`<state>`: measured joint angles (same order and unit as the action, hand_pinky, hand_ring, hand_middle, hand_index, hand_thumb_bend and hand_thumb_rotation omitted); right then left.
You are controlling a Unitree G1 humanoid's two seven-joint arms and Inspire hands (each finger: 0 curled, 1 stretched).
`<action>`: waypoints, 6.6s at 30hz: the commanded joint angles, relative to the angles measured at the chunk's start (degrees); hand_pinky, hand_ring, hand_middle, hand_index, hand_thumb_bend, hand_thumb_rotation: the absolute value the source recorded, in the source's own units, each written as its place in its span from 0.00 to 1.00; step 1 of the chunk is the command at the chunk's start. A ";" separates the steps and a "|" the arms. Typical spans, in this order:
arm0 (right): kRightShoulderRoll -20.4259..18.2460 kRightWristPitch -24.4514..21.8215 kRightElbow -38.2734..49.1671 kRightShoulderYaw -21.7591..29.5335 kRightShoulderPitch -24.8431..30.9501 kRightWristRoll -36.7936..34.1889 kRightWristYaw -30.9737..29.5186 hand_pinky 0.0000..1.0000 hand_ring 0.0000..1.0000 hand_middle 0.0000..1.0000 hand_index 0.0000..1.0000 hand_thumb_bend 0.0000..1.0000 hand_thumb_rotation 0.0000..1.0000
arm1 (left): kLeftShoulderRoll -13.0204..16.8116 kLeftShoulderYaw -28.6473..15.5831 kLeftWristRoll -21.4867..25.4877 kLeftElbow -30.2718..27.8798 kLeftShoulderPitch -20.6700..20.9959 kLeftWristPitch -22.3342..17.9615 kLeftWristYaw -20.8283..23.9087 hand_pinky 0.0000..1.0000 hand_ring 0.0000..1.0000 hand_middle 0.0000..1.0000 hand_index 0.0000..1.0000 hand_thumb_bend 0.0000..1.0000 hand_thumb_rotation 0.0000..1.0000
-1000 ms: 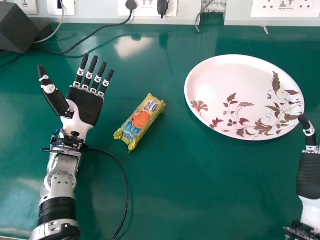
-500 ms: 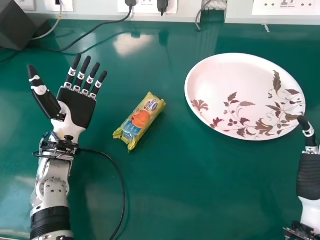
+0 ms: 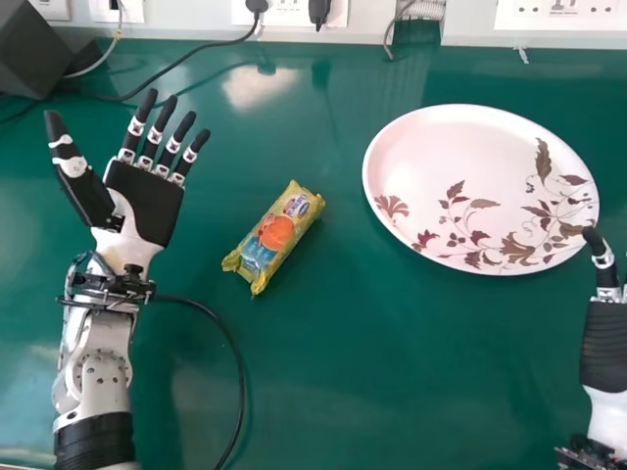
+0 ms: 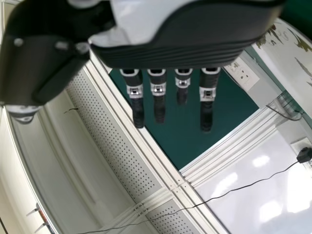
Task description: Pick up biscuit and place it in the plate
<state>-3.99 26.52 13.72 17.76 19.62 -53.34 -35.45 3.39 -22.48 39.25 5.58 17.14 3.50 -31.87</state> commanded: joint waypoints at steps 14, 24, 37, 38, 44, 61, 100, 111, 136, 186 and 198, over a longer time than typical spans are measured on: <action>-2.33 -0.29 0.07 0.16 0.49 -0.82 -0.21 0.70 0.85 0.88 0.83 1.00 0.48 | 1.43 4.97 -8.15 -8.75 -3.27 -4.43 4.92 0.80 0.86 0.89 0.90 1.00 0.61; -2.56 -0.48 0.35 -0.12 0.74 -1.12 -0.15 0.74 0.87 0.90 0.86 1.00 0.48 | 2.81 8.12 -15.97 -14.22 -4.92 -6.86 9.81 0.80 0.86 0.89 0.89 1.00 0.62; -2.78 -0.47 1.10 -0.52 1.16 -0.68 0.51 0.73 0.89 0.92 0.85 0.98 0.45 | 4.42 10.96 -24.35 -18.50 -6.25 -10.95 13.85 0.80 0.86 0.89 0.88 1.00 0.62; -2.78 -0.55 1.14 -0.57 1.18 -0.82 0.51 0.72 0.89 0.93 0.85 0.98 0.45 | 4.53 11.15 -24.97 -18.78 -6.34 -11.21 14.15 0.80 0.86 0.89 0.88 1.00 0.61; -2.76 -0.13 1.07 -0.69 1.24 -0.49 0.29 0.68 0.88 0.93 0.87 1.00 0.47 | 5.89 12.36 -32.04 -20.10 -6.89 -13.67 17.18 0.79 0.86 0.90 0.89 1.00 0.62; -2.92 -0.25 1.65 -1.17 1.40 -0.54 0.81 0.72 0.91 0.95 0.91 1.00 0.40 | 9.38 14.43 -41.42 -22.38 -8.61 -16.92 20.15 0.80 0.87 0.89 0.89 1.00 0.61; -2.35 -0.56 2.39 -1.43 1.38 -0.54 1.92 0.90 1.00 1.00 0.94 0.98 0.38 | 14.03 19.90 -67.43 -32.93 -12.03 -8.83 23.86 0.78 0.85 0.88 0.88 1.00 0.59; -2.76 -0.05 2.54 -1.63 1.49 0.69 2.66 0.92 1.00 1.00 0.94 1.00 0.39 | 16.16 21.67 -74.06 -34.46 -11.67 -6.64 22.67 0.77 0.85 0.88 0.88 1.00 0.60; -2.95 0.18 2.60 -2.14 2.05 0.30 2.12 0.90 1.00 1.00 0.88 1.00 0.30 | 19.87 26.25 -84.52 -36.93 -9.17 2.38 12.86 0.79 0.86 0.89 0.89 1.00 0.61; -3.44 0.17 4.98 -3.01 3.60 3.39 6.76 0.91 1.00 1.00 0.86 1.00 0.32 | 22.32 31.48 -94.03 -37.89 -7.62 11.04 -2.55 1.00 0.99 0.95 0.94 1.00 0.62; -3.19 0.06 4.70 -3.08 3.45 2.99 6.31 0.81 1.00 0.97 0.85 1.00 0.32 | 22.72 32.50 -96.71 -36.09 -6.55 12.15 -6.12 1.00 0.99 0.94 0.93 1.00 0.60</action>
<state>-4.88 26.05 18.13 14.70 23.14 -49.99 -28.88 25.38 9.53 -56.46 -31.13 10.30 15.58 -37.68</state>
